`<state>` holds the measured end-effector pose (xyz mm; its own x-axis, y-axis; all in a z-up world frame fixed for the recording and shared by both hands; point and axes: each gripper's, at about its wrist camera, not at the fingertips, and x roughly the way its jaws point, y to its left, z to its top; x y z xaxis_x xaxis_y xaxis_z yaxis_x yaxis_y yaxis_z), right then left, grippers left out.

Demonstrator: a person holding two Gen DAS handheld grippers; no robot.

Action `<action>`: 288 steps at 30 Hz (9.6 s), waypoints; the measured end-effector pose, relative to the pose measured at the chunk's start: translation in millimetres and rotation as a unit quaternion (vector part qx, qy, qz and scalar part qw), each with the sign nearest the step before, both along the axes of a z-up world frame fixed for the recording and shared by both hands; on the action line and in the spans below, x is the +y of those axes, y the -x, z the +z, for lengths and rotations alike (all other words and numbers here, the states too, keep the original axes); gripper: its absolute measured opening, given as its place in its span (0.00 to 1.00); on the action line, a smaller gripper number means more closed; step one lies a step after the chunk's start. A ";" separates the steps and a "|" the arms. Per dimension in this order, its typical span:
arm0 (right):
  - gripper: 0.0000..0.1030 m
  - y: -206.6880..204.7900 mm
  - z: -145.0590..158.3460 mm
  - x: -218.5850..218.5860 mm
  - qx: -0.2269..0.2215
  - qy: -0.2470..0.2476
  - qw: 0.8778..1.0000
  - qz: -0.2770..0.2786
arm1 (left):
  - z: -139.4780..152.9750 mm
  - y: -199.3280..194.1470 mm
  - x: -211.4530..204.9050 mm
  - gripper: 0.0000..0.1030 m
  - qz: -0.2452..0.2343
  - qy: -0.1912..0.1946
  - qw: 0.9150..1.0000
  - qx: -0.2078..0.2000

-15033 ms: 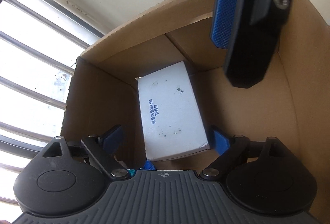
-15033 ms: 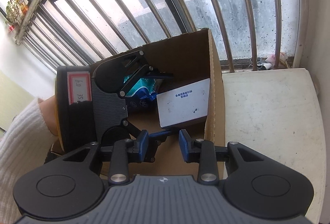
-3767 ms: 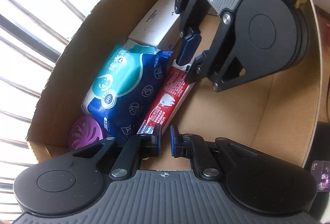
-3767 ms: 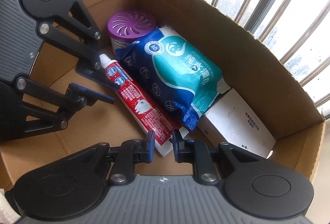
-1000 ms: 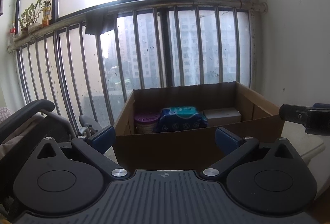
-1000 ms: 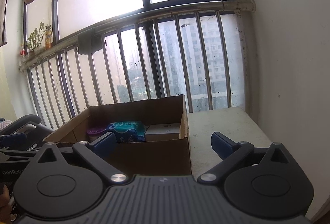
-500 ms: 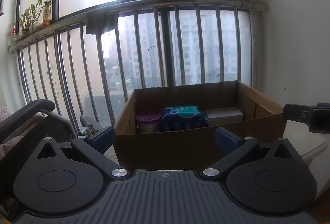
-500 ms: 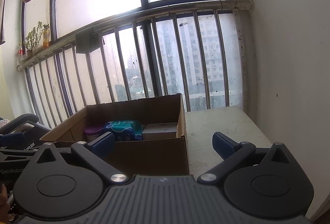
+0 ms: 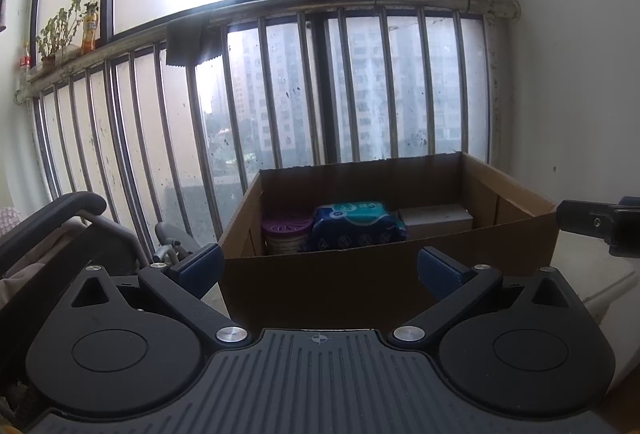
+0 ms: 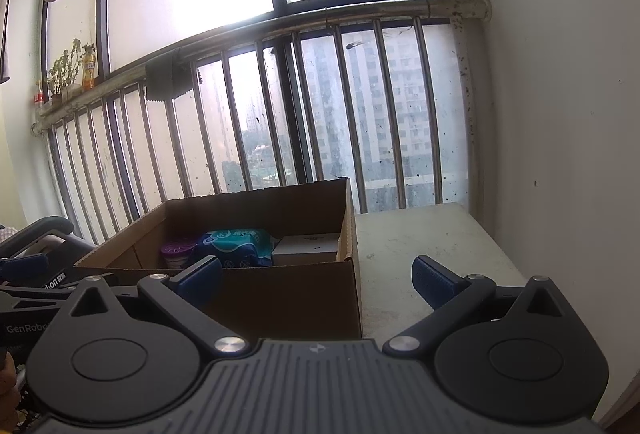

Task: Organize objects

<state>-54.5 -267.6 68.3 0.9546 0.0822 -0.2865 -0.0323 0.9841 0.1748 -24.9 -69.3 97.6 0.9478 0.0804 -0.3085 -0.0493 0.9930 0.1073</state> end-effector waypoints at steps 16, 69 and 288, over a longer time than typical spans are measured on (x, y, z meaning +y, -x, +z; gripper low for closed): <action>1.00 -3.0 -3.1 3.7 0.008 0.007 1.000 0.003 | -2.7 1.6 1.1 1.00 -0.004 -0.002 1.000 -0.005; 1.00 -6.8 -8.3 11.0 0.018 0.016 1.000 0.014 | -14.3 -4.1 2.9 1.00 0.003 -0.012 1.000 0.007; 1.00 -5.4 -8.2 20.2 0.024 0.023 0.999 0.032 | -18.5 -6.3 4.6 1.00 0.001 -0.007 1.000 0.014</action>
<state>-49.1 -247.3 60.0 0.9328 0.1271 -0.3373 -0.0870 0.9875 0.1314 -18.6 -64.8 79.1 0.9389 0.0868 -0.3331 -0.0480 0.9912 0.1230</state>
